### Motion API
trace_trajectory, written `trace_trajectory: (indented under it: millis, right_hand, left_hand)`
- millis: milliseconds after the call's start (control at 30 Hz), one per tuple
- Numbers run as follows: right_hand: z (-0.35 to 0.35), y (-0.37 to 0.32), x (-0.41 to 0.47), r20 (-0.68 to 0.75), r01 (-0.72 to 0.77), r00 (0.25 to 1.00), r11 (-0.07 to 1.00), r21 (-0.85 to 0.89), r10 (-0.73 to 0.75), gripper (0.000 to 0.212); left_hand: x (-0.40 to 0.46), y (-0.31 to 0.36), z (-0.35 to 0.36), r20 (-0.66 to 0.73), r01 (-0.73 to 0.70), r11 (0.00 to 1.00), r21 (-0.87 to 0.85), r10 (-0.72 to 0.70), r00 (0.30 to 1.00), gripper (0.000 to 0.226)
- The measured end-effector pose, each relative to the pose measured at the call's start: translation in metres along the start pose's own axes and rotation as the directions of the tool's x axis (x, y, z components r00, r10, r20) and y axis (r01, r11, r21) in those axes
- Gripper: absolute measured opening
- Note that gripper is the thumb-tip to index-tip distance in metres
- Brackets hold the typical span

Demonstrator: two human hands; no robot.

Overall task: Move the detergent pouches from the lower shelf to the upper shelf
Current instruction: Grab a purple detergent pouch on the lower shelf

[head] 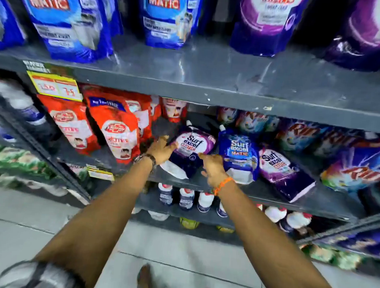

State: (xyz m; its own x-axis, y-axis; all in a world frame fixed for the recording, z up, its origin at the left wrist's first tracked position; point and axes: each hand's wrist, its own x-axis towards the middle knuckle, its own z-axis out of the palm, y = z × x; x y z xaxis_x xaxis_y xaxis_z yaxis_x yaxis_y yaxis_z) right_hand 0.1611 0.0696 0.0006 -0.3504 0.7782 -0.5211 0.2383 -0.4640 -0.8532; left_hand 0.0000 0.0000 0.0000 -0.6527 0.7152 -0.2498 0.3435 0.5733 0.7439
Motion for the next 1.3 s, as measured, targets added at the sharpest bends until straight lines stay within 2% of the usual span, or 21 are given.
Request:
trace_trajectory:
  millis: [67,200,267,400,500,533,600,667,700,800,933,1000,1067,1133,1300]
  right_hand:
    - [0.004,-0.001,0.008,-0.045,-0.033,0.998,0.999,-0.011,0.032,0.016]
    - [0.007,-0.003,0.024,0.009,-0.133,0.991,0.981,0.14,0.133,0.029]
    - [0.009,-0.003,0.034,0.01,-0.13,0.991,0.983,0.133,0.13,0.013]
    - [0.011,0.002,0.045,-0.038,-0.146,0.988,0.988,0.06,0.148,0.018]
    - [0.01,0.003,0.054,0.031,-0.194,0.981,0.979,0.067,0.193,0.022]
    - [0.01,0.004,0.058,0.04,-0.204,0.979,0.976,0.08,0.201,0.034]
    - [0.011,0.004,0.06,0.044,-0.217,0.976,0.973,0.077,0.215,0.074]
    - [0.012,0.008,0.055,0.033,-0.199,0.98,0.977,0.071,0.197,0.084]
    - [0.012,0.012,0.051,0.033,-0.195,0.981,0.978,0.071,0.193,0.084]
    - [0.011,0.019,0.045,0.044,-0.133,0.99,0.99,0.056,0.131,0.081]
    - [0.013,0.012,0.04,0.06,0.028,0.998,0.998,0.063,-0.032,0.074]
    - [0.015,0.005,0.038,0.06,0.129,0.989,0.986,0.109,-0.136,0.078]
    - [0.017,-0.002,0.04,0.056,0.225,0.97,0.963,0.146,-0.235,0.091]
    - [0.023,-0.011,0.042,0.047,0.32,0.944,0.941,0.109,-0.327,0.097]
    - [0.043,-0.02,0.05,0.01,0.496,0.869,0.868,-0.012,-0.495,0.087]
  left_hand:
    - [0.01,0.002,0.001,0.053,0.047,0.998,-0.044,-0.045,0.998,0.055]
    - [0.025,0.011,0.004,0.08,0.14,0.99,-0.036,-0.137,0.987,0.05]
    - [0.035,0.013,0.005,0.163,0.165,0.985,-0.045,-0.156,0.974,0.05]
    - [0.061,-0.002,0.012,0.247,0.225,0.971,-0.086,-0.198,0.949,0.049]
    - [0.054,-0.005,0.008,0.34,0.338,0.912,-0.233,-0.25,0.907,0.033]
    - [0.054,-0.007,0.008,0.35,0.346,0.901,-0.261,-0.246,0.904,0.031]
    - [0.056,-0.019,0.011,0.34,0.33,0.888,-0.321,-0.217,0.915,0.047]
    - [0.049,-0.03,0.016,0.308,0.316,0.876,-0.365,-0.206,0.929,0.069]
    - [0.037,-0.03,0.015,0.296,0.315,0.865,-0.391,-0.206,0.933,0.068]
    - [0.015,-0.032,0.016,0.22,0.271,0.848,-0.455,-0.188,0.957,0.05]
    - [0.011,-0.044,0.015,0.079,0.146,0.822,-0.55,-0.123,0.989,0.064]
    - [0.011,-0.046,0.012,0.015,0.066,0.803,-0.592,-0.071,0.997,0.069]
    - [0.009,-0.042,0.01,-0.026,-0.002,0.785,-0.619,-0.018,0.999,0.073]
    - [0.009,-0.034,0.006,-0.066,-0.055,0.756,-0.652,0.015,0.998,0.074]
    - [0.026,-0.027,0.005,-0.19,-0.121,0.753,-0.647,-0.006,0.982,0.074]
